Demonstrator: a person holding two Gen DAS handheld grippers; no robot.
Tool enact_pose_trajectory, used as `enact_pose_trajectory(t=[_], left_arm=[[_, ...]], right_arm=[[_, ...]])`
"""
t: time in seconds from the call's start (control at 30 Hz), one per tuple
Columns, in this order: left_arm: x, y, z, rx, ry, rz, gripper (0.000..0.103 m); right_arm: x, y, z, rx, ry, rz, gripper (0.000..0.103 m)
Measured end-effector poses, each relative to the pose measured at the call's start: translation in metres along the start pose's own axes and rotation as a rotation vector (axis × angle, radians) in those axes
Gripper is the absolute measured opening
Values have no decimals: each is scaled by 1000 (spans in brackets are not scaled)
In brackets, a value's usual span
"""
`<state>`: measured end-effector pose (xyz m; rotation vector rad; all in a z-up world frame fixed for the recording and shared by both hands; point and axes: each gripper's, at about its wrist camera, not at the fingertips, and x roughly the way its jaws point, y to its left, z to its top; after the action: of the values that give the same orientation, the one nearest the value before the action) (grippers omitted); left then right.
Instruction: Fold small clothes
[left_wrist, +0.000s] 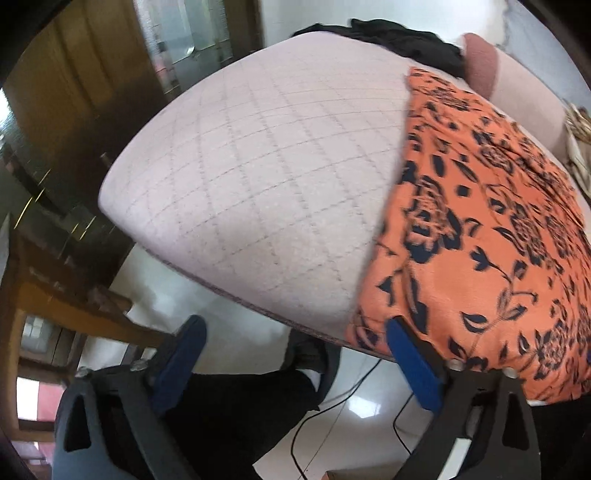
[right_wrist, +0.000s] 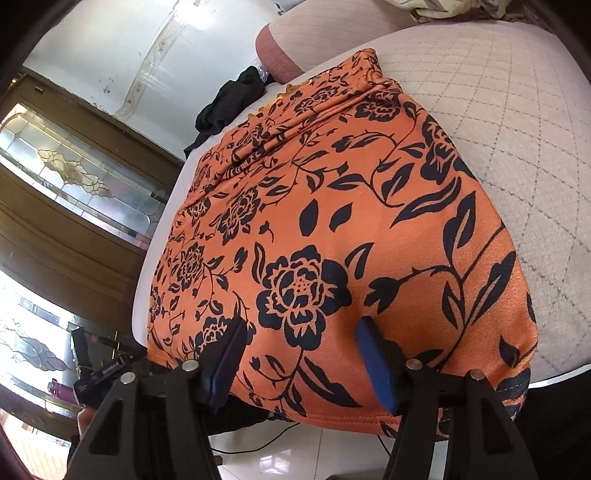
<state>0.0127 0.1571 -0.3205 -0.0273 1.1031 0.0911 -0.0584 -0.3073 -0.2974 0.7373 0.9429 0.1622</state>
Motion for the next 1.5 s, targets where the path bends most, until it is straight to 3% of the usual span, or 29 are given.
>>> enact_pose_trajectory(t=[0.1,0.3,0.43,0.47,0.5,0.6,0.73,0.8,0.83,0.93,0.97,1.0,1.03,1.07,1.1,1.13,1.17,1.33,1.4,1.47,1.5], left_arm=[[-1,-9,-2,46,-2,-64,79],[4,-43,9,70,65,-181,79],[9,-54,13,89,84,-243,79],[10,-55,14,87,84,-258,72],[11,-56,15,85,85,-278,53],[13,-57,17,98,74,-255,37],[16,-49,21,70,82,-293,38],[18,-43,24,61,91,-304,57],[18,-43,24,63,94,-312,62],[17,-46,24,84,90,-293,65],[16,-48,23,89,84,-290,65],[17,-52,23,91,78,-286,59],[16,-51,22,95,65,-274,50],[16,-52,22,101,57,-253,31],[15,-51,23,106,52,-247,21],[14,-49,24,101,48,-274,15],[13,-48,24,97,49,-293,11],[13,-45,25,103,58,-296,15],[15,-41,24,94,92,-290,46],[15,-39,23,86,108,-309,59],[15,-40,22,87,103,-305,59]], right_arm=[[-1,1,1,-3,-8,-3,65],[-22,7,4,-34,-91,-23,65],[-49,-7,15,21,-153,-34,65],[-55,-11,20,37,-160,-48,65],[-63,-17,24,52,-165,-70,65],[-81,-37,38,102,-150,-156,65],[-88,-60,45,185,-112,-176,65],[-79,-66,44,214,-66,-164,65],[-71,-65,42,215,-39,-170,65],[-49,-60,35,175,21,-234,65],[-43,-59,32,166,33,-261,57],[-36,-59,28,169,44,-283,49],[-31,-57,24,166,45,-305,41],[-31,-54,21,146,40,-326,36],[-30,-48,20,102,44,-345,28],[-30,-43,19,77,55,-338,10],[-31,-41,19,74,57,-325,9],[-34,-43,22,89,62,-299,10],[-35,-49,22,121,75,-304,13],[-30,-53,23,141,102,-340,14],[-29,-53,22,143,107,-339,14]])
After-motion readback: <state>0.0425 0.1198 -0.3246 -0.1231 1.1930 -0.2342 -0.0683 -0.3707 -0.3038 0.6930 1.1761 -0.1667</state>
